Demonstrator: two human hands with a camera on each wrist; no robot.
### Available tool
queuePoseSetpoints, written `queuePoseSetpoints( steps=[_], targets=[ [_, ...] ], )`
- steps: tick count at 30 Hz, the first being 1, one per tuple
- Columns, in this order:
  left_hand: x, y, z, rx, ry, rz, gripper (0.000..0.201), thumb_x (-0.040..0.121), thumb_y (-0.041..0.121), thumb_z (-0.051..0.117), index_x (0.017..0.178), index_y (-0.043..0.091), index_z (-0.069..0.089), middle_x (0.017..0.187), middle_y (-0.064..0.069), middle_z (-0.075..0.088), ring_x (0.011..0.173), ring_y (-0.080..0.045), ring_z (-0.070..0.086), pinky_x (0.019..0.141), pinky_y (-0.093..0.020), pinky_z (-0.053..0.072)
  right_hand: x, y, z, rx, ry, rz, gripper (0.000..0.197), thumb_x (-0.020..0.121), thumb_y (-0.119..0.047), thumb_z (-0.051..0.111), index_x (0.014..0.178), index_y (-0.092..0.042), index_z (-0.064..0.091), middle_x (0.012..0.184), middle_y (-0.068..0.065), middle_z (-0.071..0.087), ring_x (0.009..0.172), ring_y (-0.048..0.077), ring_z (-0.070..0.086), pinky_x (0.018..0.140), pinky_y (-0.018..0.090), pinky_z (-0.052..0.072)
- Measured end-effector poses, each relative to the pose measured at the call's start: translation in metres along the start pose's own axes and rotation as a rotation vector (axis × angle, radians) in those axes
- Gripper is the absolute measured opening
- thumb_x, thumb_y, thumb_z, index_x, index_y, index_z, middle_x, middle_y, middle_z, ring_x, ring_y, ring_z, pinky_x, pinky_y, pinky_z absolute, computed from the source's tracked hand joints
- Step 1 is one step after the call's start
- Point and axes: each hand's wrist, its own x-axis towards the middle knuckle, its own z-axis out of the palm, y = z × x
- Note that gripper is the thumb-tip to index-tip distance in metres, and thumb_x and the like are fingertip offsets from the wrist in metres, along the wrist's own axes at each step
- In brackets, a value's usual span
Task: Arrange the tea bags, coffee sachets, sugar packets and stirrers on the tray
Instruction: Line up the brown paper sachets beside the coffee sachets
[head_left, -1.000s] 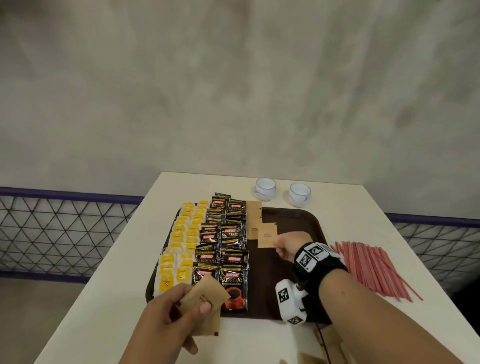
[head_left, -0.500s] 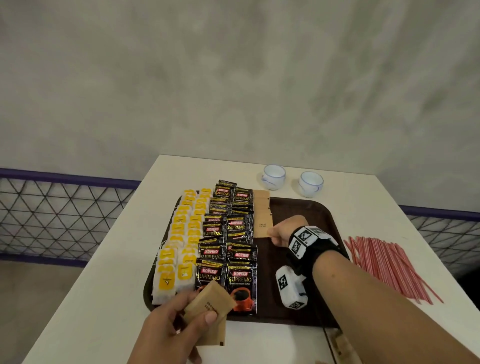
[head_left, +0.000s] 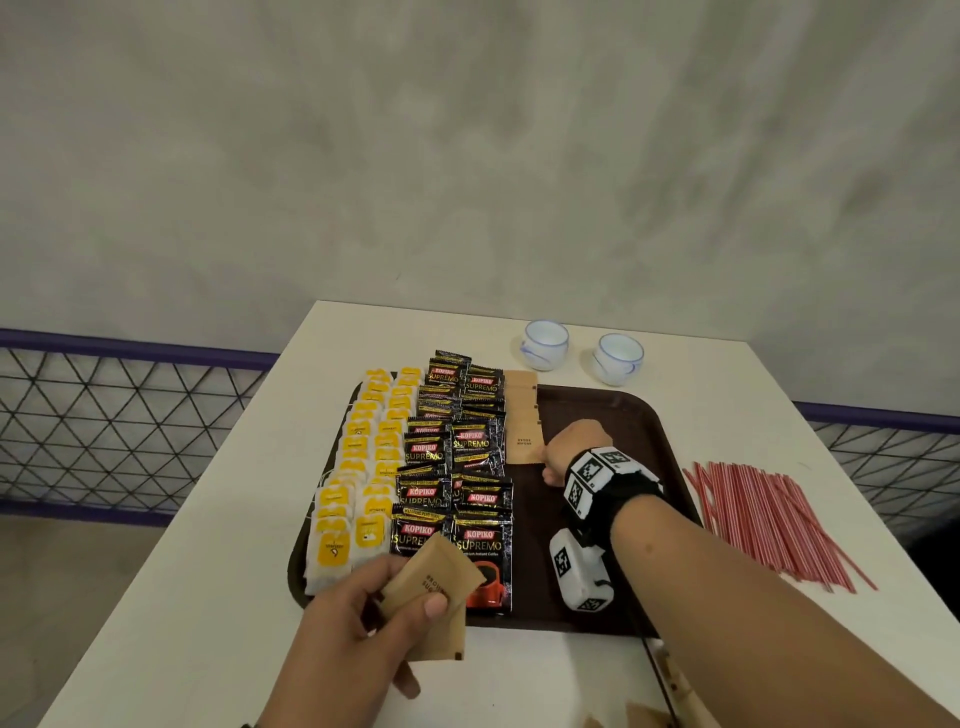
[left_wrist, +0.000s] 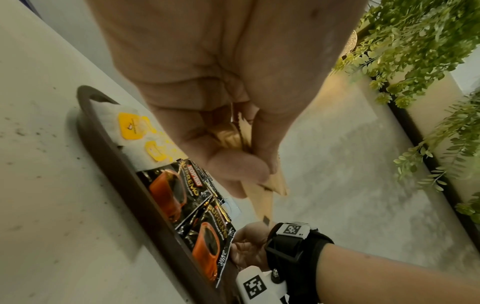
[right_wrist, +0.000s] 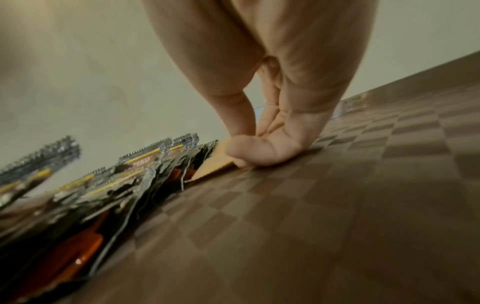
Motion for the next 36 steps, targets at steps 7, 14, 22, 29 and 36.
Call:
queuePoseSetpoints(
  steps=[7, 14, 22, 29, 36],
  targets=[
    [0.004, 0.017, 0.008, -0.040, -0.029, 0.095, 0.007, 0.081, 0.016, 0.070, 0.087, 0.018, 0.070, 0.073, 0.006, 0.066, 0.057, -0.019, 0.065, 0.047, -0.033, 0.055, -0.027, 0.003, -0.011, 0.073, 0.048, -0.128, 0.010, 0.086, -0.015, 0.065, 0.079, -0.008, 0.064, 0.077, 0.014, 0.072, 0.066, 0.025, 0.072, 0.073, 0.038, 0.061],
    [0.015, 0.031, 0.019, -0.234, -0.014, 0.109, 0.008, 0.086, 0.007, 0.062, 0.091, 0.010, 0.068, 0.080, -0.008, 0.067, 0.066, -0.018, 0.070, 0.052, -0.037, 0.059, -0.132, 0.036, -0.035, 0.497, -0.575, -0.443, 0.024, 0.080, -0.030, 0.075, 0.089, -0.012, 0.062, 0.076, 0.006, 0.065, 0.060, 0.018, 0.060, 0.050, 0.026, 0.051],
    [0.021, 0.031, 0.034, -0.260, -0.006, 0.143, 0.007, 0.088, 0.015, 0.059, 0.089, 0.009, 0.063, 0.085, -0.013, 0.067, 0.079, -0.025, 0.069, 0.058, -0.046, 0.059, -0.146, 0.062, -0.038, 0.581, -0.508, -0.500, 0.010, 0.085, 0.006, 0.063, 0.089, -0.002, 0.066, 0.068, 0.011, 0.067, 0.059, 0.019, 0.063, 0.049, 0.026, 0.052],
    [0.020, 0.019, 0.016, -0.222, 0.050, 0.161, 0.007, 0.086, 0.011, 0.061, 0.080, 0.008, 0.064, 0.076, -0.016, 0.064, 0.063, -0.015, 0.066, 0.050, -0.035, 0.057, -0.041, 0.036, -0.065, 0.228, -0.094, -0.422, 0.029, 0.093, -0.001, 0.053, 0.089, -0.025, 0.068, 0.075, 0.002, 0.067, 0.059, 0.012, 0.057, 0.049, 0.021, 0.046],
    [0.021, 0.004, 0.011, -0.194, 0.060, 0.126, 0.015, 0.083, 0.014, 0.065, 0.070, 0.020, 0.067, 0.077, -0.020, 0.065, 0.075, -0.032, 0.066, 0.052, -0.040, 0.058, 0.006, 0.000, -0.025, 0.148, -0.134, -0.260, 0.021, 0.087, 0.005, 0.060, 0.078, -0.013, 0.055, 0.066, 0.007, 0.059, 0.051, 0.014, 0.055, 0.043, 0.020, 0.048]
  ],
)
